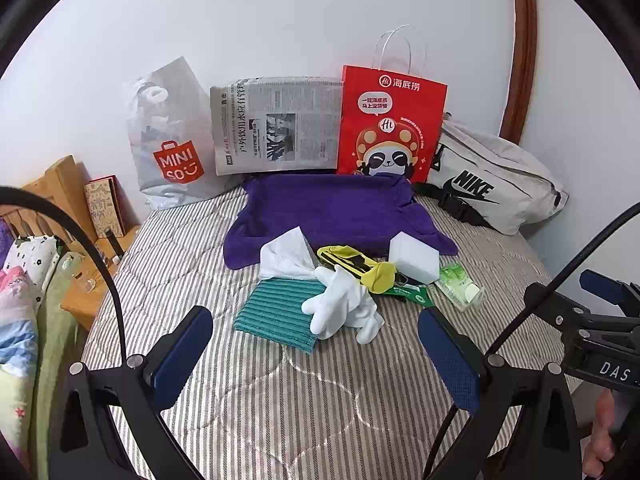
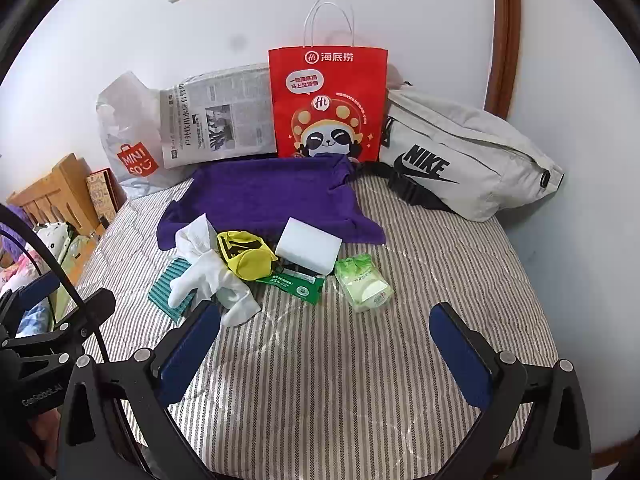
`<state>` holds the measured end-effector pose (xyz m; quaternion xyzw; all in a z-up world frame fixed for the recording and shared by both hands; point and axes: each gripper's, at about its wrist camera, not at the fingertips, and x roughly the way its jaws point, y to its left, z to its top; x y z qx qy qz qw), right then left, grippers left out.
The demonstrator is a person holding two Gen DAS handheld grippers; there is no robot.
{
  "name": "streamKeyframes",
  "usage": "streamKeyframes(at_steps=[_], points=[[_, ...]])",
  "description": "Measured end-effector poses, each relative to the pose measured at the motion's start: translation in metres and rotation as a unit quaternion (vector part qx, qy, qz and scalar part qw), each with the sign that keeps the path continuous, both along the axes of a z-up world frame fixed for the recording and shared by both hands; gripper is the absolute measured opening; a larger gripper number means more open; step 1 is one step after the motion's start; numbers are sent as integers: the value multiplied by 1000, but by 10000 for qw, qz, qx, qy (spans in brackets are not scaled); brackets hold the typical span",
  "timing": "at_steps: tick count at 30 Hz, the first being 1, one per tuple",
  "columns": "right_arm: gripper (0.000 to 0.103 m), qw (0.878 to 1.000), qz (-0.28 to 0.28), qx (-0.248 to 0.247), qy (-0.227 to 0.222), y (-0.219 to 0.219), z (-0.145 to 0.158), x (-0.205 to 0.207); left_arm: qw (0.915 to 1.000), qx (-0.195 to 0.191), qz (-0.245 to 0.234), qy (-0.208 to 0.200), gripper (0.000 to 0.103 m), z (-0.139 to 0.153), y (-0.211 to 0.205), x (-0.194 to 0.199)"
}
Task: Organize soft objects
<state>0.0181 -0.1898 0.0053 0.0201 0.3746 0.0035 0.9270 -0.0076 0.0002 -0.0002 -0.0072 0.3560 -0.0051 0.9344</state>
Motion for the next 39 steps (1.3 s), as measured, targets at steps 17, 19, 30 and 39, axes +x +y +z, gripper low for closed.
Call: streamKeyframes(at_steps=[17, 19, 30, 39], points=[[103, 10000, -22, 30, -34, -1, 1, -8, 10000, 55, -19, -18, 103, -1, -3, -4], [103, 10000, -26, 36, -55, -1, 2, -8, 10000, 52, -21, -22, 103, -1, -3, -4], [103, 10000, -45, 39, -68, 0, 3, -12, 10000, 58, 6, -11, 103, -1, -3, -11], [103, 9999, -20, 54, -90, 1, 3, -14, 10000, -5, -3, 22, 103, -2, 1, -11]])
